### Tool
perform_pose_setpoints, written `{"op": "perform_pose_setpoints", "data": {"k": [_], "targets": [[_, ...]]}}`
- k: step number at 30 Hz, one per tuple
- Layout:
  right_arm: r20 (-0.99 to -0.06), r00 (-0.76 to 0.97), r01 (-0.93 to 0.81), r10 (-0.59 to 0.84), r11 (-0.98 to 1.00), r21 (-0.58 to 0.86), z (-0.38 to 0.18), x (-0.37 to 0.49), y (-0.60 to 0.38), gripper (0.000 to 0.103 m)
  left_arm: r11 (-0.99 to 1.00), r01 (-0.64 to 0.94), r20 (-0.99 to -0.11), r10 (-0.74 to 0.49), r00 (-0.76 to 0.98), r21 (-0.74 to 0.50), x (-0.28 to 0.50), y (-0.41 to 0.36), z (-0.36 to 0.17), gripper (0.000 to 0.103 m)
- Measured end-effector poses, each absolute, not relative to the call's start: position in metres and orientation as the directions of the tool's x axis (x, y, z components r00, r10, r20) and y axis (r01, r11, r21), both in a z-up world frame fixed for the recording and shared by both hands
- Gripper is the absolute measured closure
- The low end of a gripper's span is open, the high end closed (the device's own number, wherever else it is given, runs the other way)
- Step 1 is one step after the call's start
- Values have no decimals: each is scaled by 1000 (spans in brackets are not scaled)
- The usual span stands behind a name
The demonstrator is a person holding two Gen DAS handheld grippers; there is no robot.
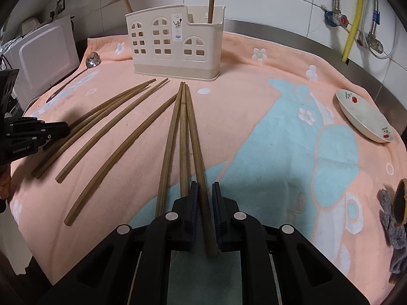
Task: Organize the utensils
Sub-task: 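Close the left tool on a chopstick while the right tool grasps another chopstick, then lift the left tool's chopstick upright into the holder while the right tool inserts its own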
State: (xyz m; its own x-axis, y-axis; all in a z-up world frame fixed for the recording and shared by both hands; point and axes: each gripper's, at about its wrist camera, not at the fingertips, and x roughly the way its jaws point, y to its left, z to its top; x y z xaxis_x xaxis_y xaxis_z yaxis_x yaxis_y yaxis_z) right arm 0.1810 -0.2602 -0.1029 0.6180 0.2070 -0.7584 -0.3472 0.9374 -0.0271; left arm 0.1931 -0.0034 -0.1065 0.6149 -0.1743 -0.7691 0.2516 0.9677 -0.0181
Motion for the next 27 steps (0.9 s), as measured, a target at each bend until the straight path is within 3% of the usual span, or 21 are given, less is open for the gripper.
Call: {"op": "perform_pose_setpoints", "data": {"k": [27], "targets": [[-749,628,-407,212,910,-84,-104,173,-258,96,947,278,-771,-298,563,-163,200,9,-108,97]]}}
